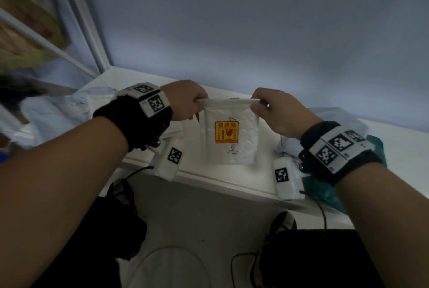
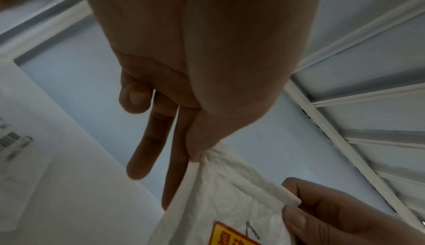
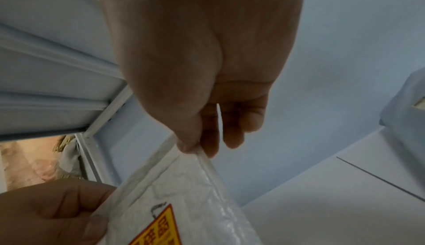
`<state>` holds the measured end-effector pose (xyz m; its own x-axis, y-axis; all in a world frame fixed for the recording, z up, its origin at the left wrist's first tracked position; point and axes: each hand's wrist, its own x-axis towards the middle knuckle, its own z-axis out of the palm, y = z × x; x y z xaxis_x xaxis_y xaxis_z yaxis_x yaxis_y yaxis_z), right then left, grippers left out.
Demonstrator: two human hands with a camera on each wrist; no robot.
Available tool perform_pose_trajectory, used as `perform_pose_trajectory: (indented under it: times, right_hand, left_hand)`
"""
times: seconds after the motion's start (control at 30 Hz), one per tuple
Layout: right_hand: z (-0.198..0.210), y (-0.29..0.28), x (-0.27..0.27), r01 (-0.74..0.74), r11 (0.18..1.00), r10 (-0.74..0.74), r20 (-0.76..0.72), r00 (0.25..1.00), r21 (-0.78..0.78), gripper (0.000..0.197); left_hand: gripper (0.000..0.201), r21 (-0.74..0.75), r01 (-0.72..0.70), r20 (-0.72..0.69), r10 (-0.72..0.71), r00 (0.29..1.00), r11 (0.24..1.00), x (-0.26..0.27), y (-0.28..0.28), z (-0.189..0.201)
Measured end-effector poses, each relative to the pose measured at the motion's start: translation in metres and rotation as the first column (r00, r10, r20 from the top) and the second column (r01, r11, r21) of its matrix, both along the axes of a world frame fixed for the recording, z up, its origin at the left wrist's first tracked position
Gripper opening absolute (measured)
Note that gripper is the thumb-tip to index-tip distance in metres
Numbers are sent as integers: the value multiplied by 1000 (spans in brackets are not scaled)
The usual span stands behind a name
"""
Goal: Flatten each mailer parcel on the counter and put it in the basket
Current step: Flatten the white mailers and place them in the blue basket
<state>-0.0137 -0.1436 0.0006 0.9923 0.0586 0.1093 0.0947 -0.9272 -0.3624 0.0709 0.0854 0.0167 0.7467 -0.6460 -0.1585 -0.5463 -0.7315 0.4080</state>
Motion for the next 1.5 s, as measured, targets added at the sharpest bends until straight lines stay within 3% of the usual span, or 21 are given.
perform_pose_trajectory:
  times: [0.17, 0.37, 0.47, 0.67, 0.83, 0.93, 1.13, 1.33, 1.5]
  right_hand:
    - [-4, -3, -2, 27, 999, -25, -47, 999, 25, 17]
    - [-2, -1, -3, 87, 995, -86, -20, 996, 45, 17]
    - [-2, -1, -4, 94, 995, -94, -11, 996, 44, 17]
    - [-3, -4, -4, 89, 995, -88, -24, 996, 43, 18]
    - [-3, 2, -4, 36, 996, -35, -18, 999, 80, 16]
    - [-2, 5, -5, 19, 991, -14, -41, 999, 133, 7]
    - [0, 2, -4, -14, 999, 17, -76, 997, 42, 15]
    - [-4, -2, -3, 1, 1000, -1, -63, 998, -7, 17]
    - [-2, -2, -2, 3, 1000, -2, 33, 999, -30, 20]
  left_hand:
    - [11, -38, -50, -100, 46, 994, 998, -6, -4, -5]
    - [5, 24, -6, 31, 6, 1000, 1000, -8, -6, -1]
    - [14, 54, 28, 90, -32, 995, 998, -7, -6, 0]
    - [27, 13, 7, 44, -7, 999, 1000, -7, -8, -3]
    - [12, 28, 39, 126, -43, 991, 999, -10, -14, -6]
    - [14, 36, 55, 155, -60, 986, 998, -8, -14, -6]
    - [10, 16, 76, 173, -78, 982, 997, -9, -13, -3]
    - [14, 86, 64, 55, -68, 996, 994, -3, -8, -4]
    - [15, 56, 74, 110, -80, 991, 996, -3, -10, -1]
